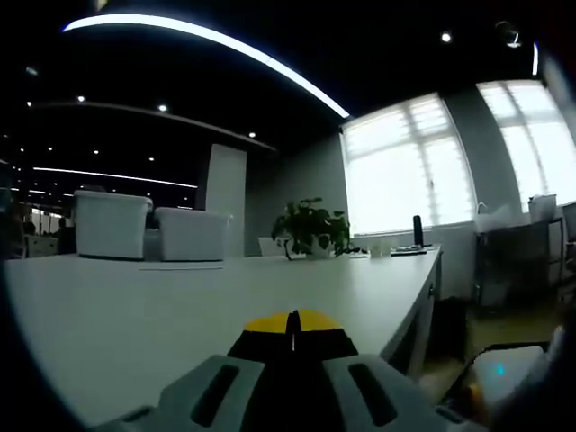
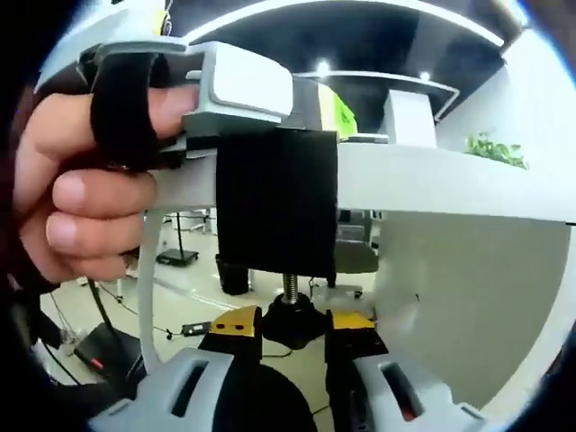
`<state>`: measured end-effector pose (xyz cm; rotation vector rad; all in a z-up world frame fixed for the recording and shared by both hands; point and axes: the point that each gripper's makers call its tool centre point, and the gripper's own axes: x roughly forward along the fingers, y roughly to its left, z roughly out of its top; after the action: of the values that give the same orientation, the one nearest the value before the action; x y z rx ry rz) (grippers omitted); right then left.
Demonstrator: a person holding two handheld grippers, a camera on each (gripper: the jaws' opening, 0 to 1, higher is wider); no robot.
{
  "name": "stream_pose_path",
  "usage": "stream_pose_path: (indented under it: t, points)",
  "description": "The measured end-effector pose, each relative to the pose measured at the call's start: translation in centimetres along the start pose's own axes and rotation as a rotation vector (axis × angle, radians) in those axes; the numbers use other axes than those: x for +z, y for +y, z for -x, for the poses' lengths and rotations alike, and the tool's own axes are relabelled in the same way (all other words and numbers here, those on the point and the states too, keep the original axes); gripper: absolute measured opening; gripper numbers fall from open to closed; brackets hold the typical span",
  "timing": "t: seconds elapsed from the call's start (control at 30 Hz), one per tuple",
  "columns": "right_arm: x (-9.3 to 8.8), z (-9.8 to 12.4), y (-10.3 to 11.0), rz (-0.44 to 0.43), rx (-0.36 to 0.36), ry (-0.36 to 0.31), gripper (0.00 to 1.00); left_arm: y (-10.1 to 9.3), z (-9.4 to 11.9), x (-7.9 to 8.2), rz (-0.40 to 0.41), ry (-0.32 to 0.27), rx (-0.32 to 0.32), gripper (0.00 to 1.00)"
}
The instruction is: Clamp the fixed fixture on the desktop, loosen the retaining clip, secure it to the edge of the desk, and tighten the retaining clip.
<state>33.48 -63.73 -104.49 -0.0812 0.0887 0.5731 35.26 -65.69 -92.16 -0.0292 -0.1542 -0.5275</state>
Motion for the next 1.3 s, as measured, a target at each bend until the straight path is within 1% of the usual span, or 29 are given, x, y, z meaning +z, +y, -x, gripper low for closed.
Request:
stream_pose_path:
  t: [0.1, 0.13, 0.2, 0.27, 0.3, 0.33, 0.37, 0.43, 0.6, 0.7, 0.8, 0.97, 1.03, 1.07, 1.1, 1.13, 1.2, 1.23, 1.3]
  points:
    - [0.0, 0.0, 0.2, -0.004, 0.092, -0.004, 0.24, 0.1, 0.0, 0.0, 0.0, 0.003, 0.006, 0.01]
    - [0.0, -0.1, 0.3, 0.012, 0.122, -0.006, 0.24, 0.1, 0.0, 0.0, -0.002, 0.006, 0.008, 0.01]
    - [0.0, -0.2, 0.5, -0.002, 0.208, -0.009, 0.24, 0.2, -0.1, -0.1, -0.003, 0.012, 0.017, 0.01]
    - [0.0, -0.2, 0.8, 0.009, 0.322, -0.018, 0.24, 0.2, -0.1, -0.1, -0.003, 0.016, 0.019, 0.01]
    - [0.0, -0.3, 0.7, 0.016, 0.344, -0.023, 0.24, 0.2, -0.1, -0.2, -0.003, 0.016, 0.02, 0.01]
    - [-0.1, -0.4, 1.0, 0.044, 0.401, -0.029, 0.24, 0.2, -0.1, -0.2, -0.003, 0.016, 0.02, 0.01]
    - [0.0, -0.4, 1.0, 0.042, 0.432, -0.026, 0.24, 0.2, -0.1, -0.2, -0.002, 0.02, 0.018, 0.01]
    - [0.1, -0.6, 0.9, 0.042, 0.478, -0.024, 0.24, 0.1, -0.1, -0.2, -0.002, 0.026, 0.015, 0.01]
    - [-0.1, -1.0, 1.1, 0.06, 0.563, -0.037, 0.25, 0.1, -0.2, -0.3, -0.007, 0.033, 0.022, 0.01]
    - [-0.1, -0.8, 1.0, 0.037, 0.617, -0.054, 0.25, 0.1, -0.2, -0.3, -0.004, 0.036, 0.023, 0.01]
    - [-0.2, -0.9, 1.0, 0.038, 0.632, -0.073, 0.25, 0.1, -0.2, -0.3, -0.002, 0.038, 0.024, 0.01]
    - [-0.1, -1.0, 1.1, 0.04, 0.638, -0.076, 0.25, 0.1, -0.3, -0.4, -0.003, 0.04, 0.02, 0.01]
    - [-0.1, -0.9, 1.2, 0.053, 0.626, -0.067, 0.25, 0.1, -0.4, -0.4, -0.006, 0.041, 0.017, 0.01]
    - [0.1, -1.0, 1.0, 0.08, 0.602, -0.08, 0.27, 0.1, -0.4, -0.4, -0.006, 0.042, 0.016, 0.01]
    - [0.2, -1.2, 0.5, 0.106, 0.557, -0.093, 0.3, 0.2, -0.5, -0.4, -0.008, 0.042, 0.017, 0.01]
    - [0.2, -1.3, 0.2, 0.108, 0.519, -0.095, 0.33, 0.2, -0.6, -0.4, -0.008, 0.044, 0.016, 0.01]
    - [0.2, -1.1, -0.1, 0.047, 0.466, -0.076, 0.37, 0.2, -0.7, -0.4, -0.009, 0.044, 0.015, 0.01]
    - [0.1, -0.7, -0.1, 0.044, 0.43, -0.065, 0.4, 0.2, -0.7, -0.4, -0.011, 0.042, 0.015, 0.01]
    - [0.0, -0.2, -0.7, 0.05, 0.325, -0.049, 0.46, 0.2, -0.7, -0.3, -0.014, 0.039, 0.015, 0.01]
